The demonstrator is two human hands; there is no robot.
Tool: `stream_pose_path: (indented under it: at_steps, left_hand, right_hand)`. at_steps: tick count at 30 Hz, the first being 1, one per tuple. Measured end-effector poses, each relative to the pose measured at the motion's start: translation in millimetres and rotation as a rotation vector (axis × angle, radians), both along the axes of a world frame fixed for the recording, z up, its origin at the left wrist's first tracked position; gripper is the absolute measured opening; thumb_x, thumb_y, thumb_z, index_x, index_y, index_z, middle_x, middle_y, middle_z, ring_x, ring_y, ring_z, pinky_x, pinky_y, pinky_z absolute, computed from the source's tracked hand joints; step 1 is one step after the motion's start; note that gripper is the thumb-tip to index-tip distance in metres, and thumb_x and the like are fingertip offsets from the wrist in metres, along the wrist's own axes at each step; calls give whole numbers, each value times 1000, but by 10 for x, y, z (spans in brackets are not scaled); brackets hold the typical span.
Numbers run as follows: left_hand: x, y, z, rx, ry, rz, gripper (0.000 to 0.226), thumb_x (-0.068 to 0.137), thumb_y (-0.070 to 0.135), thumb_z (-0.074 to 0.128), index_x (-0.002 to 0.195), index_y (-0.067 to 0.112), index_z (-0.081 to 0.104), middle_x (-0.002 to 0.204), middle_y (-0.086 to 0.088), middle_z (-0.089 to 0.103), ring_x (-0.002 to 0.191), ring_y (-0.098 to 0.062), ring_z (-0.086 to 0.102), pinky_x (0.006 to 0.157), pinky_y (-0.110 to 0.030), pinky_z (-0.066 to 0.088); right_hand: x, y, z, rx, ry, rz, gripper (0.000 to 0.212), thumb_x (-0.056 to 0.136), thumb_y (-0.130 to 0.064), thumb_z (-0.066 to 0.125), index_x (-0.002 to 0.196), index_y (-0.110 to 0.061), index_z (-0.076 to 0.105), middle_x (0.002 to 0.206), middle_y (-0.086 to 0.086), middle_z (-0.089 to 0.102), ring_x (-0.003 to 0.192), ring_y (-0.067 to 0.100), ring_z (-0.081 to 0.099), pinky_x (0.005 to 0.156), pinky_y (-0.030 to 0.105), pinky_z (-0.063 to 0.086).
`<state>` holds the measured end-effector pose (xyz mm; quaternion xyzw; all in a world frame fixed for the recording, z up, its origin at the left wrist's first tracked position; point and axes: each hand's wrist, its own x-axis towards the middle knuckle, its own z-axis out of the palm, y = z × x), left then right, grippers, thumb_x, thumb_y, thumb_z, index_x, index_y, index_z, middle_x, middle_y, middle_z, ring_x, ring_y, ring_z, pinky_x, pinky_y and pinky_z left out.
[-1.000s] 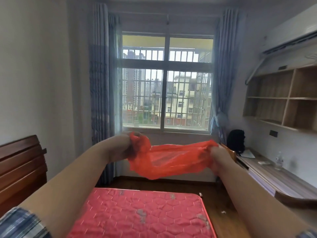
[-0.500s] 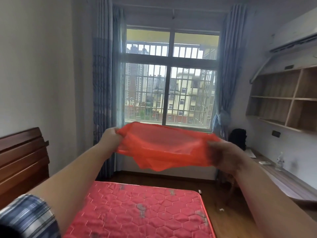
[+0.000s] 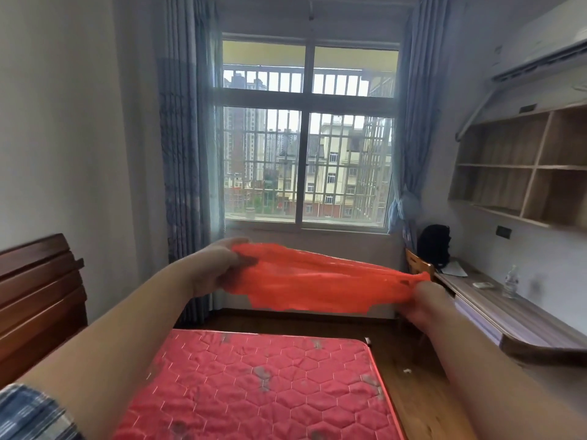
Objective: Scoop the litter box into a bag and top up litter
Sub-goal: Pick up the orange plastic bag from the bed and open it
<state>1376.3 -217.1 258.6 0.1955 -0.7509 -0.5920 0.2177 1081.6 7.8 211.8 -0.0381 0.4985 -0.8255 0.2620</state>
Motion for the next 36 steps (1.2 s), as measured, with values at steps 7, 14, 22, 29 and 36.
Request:
stream_pose_path:
  at_steps: [7,14,22,29,36]
  left_hand:
    - [-108,-356,-295,-638,-281,515,17,78,22,55,66,16,64,66,-3,64,66,-22,61,58,-32,45]
    - [-101,-529,-395,553,457,627,26,93,-4,41,111,1,59,84,-17,72,78,-29,66,58,-38,61]
    - [110,-38,-34,544,534,-43,26,90,18,56,106,5,72,110,-15,72,105,-27,69,78,-39,60]
    - [145,-71,-175,-469,-355,193,10,84,14,69,92,10,67,81,-9,65,69,-20,58,54,-25,42]
    - [-36,-612,-450,-106,50,781,21,93,6,51,104,1,69,74,-10,63,68,-28,63,55,-28,51]
  right_hand:
    - [273,46,263,-183,39,396,25,103,-13,44,90,-6,65,58,0,61,44,8,56,40,18,48]
    - [451,147,383,578,941,460,13,88,-11,70,101,-14,68,82,5,70,65,16,64,49,22,47]
    - [129,-54,24,633,942,-82,20,93,-11,52,76,-10,63,72,12,63,68,32,61,64,37,51]
    - [275,89,292,-219,-11,162,41,102,-11,41,69,-19,63,51,-6,58,41,6,49,37,13,32]
    - [799,304,510,160,484,762,26,75,-25,85,71,-13,63,50,-2,50,35,8,45,32,20,38]
